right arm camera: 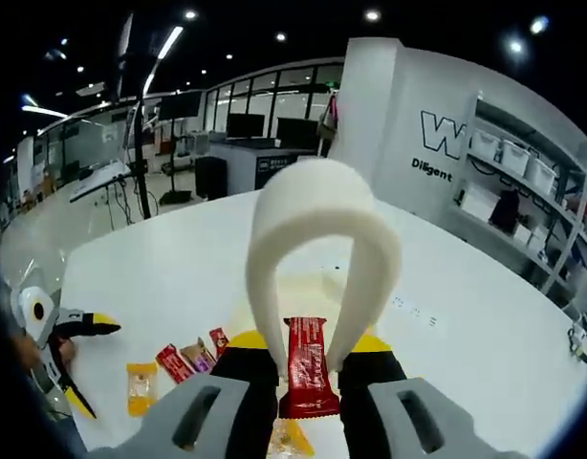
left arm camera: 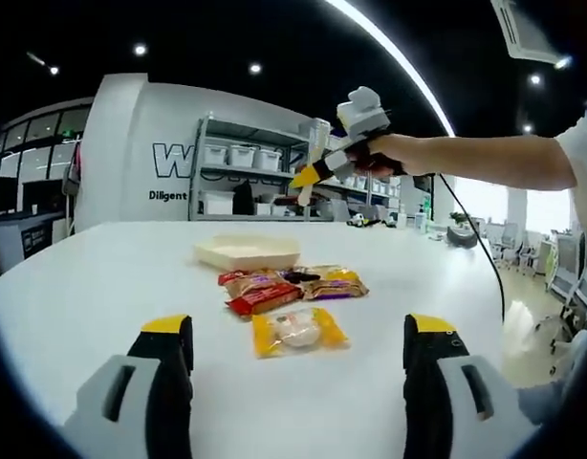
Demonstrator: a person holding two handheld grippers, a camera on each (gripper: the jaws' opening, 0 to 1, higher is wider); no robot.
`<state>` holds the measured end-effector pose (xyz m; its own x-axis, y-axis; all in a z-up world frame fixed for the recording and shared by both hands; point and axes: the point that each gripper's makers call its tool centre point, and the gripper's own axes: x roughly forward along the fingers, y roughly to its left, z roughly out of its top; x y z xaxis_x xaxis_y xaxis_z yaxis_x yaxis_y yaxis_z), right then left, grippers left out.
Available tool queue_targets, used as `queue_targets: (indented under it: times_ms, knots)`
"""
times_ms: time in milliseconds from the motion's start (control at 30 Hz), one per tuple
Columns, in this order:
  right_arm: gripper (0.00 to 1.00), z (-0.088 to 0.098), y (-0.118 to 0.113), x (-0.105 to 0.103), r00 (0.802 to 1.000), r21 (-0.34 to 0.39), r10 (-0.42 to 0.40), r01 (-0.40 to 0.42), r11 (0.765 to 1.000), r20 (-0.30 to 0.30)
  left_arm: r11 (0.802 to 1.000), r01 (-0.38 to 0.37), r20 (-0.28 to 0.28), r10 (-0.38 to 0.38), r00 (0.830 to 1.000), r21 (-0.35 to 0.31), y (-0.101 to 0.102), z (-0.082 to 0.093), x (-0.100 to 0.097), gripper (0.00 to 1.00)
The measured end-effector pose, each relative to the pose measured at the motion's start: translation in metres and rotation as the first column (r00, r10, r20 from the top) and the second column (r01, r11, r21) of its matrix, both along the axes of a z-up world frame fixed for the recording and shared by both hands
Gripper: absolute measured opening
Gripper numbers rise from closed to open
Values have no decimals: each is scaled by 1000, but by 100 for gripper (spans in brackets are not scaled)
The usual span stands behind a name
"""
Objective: Place the target food into the container with the food tongs after gripping and lifting it, then release it inside without dropping or visibly crushing the food.
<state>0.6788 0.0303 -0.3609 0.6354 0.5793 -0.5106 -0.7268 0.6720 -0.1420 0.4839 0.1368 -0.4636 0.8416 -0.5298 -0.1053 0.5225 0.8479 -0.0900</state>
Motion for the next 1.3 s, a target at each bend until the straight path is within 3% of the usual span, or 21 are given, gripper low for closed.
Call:
queue_targets:
  times_ms: [167, 400, 767, 1300]
  knots:
    - [17, -7, 4, 12, 1000, -61, -4, 5, 998, 20, 1000, 0, -10, 0, 1000, -4, 0, -2, 0, 92]
    - [17, -24, 11, 26, 1000, -67, -5, 4, 998, -13, 1000, 6, -9, -6, 1000, 10, -1, -3, -1, 91]
    - [17, -45, 22, 52, 999, -90, -3, -1, 996, -40, 999, -22, -18, 23, 1000, 45, 2, -7, 0, 98]
    - [17, -83, 37, 72, 998, -101, -9, 3, 995, -60, 1000, -8, -18, 8, 1000, 15, -1, -3, -4, 99]
